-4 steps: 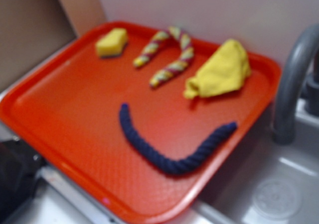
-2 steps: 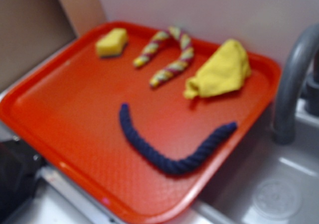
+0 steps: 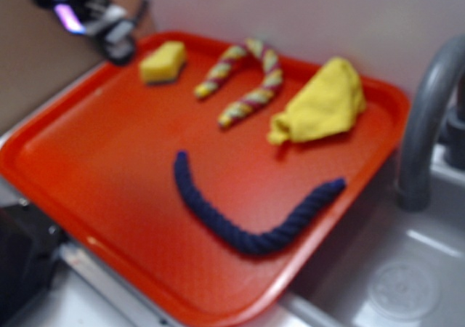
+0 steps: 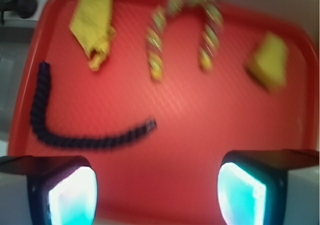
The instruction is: Grab the yellow cloth.
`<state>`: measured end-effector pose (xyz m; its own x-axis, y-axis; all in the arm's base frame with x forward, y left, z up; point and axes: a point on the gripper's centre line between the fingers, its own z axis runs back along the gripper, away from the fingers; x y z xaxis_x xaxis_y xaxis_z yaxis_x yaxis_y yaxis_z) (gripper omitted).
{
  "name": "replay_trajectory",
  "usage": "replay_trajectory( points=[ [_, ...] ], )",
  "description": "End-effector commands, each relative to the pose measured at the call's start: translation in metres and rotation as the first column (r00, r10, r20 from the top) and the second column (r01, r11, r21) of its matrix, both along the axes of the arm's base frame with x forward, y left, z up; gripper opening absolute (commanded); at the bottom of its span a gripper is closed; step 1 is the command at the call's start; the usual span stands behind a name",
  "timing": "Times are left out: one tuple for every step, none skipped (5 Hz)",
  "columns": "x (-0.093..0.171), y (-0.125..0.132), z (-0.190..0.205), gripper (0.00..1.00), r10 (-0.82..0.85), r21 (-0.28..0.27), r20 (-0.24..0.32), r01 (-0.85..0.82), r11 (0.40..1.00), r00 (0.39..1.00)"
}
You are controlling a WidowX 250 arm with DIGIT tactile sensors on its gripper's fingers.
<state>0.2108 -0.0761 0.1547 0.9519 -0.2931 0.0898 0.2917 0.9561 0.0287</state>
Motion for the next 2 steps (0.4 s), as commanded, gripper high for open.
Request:
replay_trajectory(
  points=[
    [0.057, -0.033, -0.038, 1.00, -0.116, -0.106, 0.122, 0.129, 0.986, 0.986],
    [0.048, -0.028, -0.020, 1.00, -0.102, -0.218, 0.192, 0.144, 0.965, 0.976]
  ],
)
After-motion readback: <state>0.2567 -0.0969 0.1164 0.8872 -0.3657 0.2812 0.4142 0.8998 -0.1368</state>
